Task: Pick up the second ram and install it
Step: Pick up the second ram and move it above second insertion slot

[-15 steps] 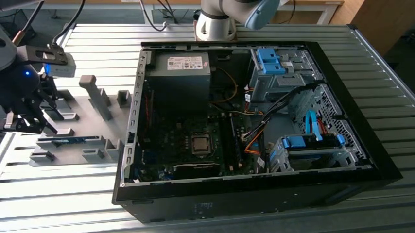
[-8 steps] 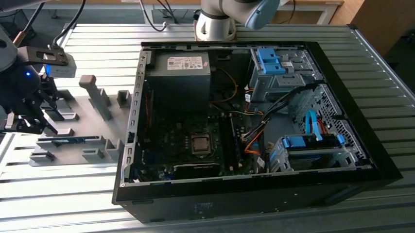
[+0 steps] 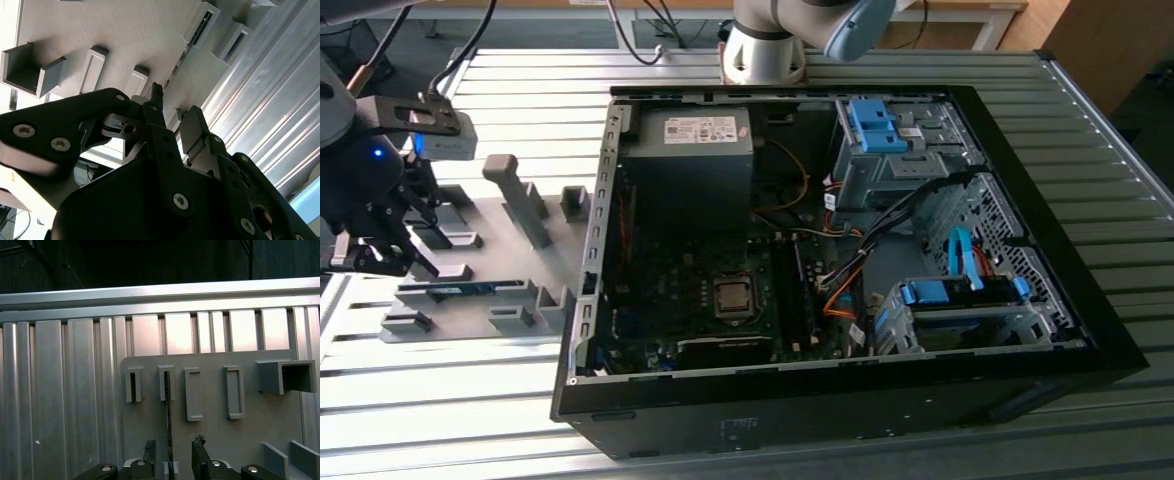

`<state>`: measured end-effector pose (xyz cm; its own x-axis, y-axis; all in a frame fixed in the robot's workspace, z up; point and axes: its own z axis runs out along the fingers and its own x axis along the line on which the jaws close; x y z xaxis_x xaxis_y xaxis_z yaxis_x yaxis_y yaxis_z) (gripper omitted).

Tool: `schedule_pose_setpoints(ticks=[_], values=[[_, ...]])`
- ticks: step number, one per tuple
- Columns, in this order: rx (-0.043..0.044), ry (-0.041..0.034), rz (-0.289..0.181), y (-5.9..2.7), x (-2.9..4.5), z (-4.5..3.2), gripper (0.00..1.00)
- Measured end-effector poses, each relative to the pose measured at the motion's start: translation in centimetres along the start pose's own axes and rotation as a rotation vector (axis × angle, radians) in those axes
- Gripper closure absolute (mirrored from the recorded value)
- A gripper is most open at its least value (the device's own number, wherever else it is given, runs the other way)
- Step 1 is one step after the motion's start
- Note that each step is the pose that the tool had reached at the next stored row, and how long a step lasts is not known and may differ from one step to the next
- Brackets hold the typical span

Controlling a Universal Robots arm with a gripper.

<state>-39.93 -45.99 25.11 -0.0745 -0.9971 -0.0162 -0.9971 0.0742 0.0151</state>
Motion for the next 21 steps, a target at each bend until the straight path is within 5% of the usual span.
schedule_pose_setpoints(ticks=[13, 21], values=[[-0.0009, 0.0001, 0.000, -0.03, 0.06, 1.68, 0.58], [-0.0009, 0.0001, 0.000, -0.03, 0.07, 1.89, 0.58]])
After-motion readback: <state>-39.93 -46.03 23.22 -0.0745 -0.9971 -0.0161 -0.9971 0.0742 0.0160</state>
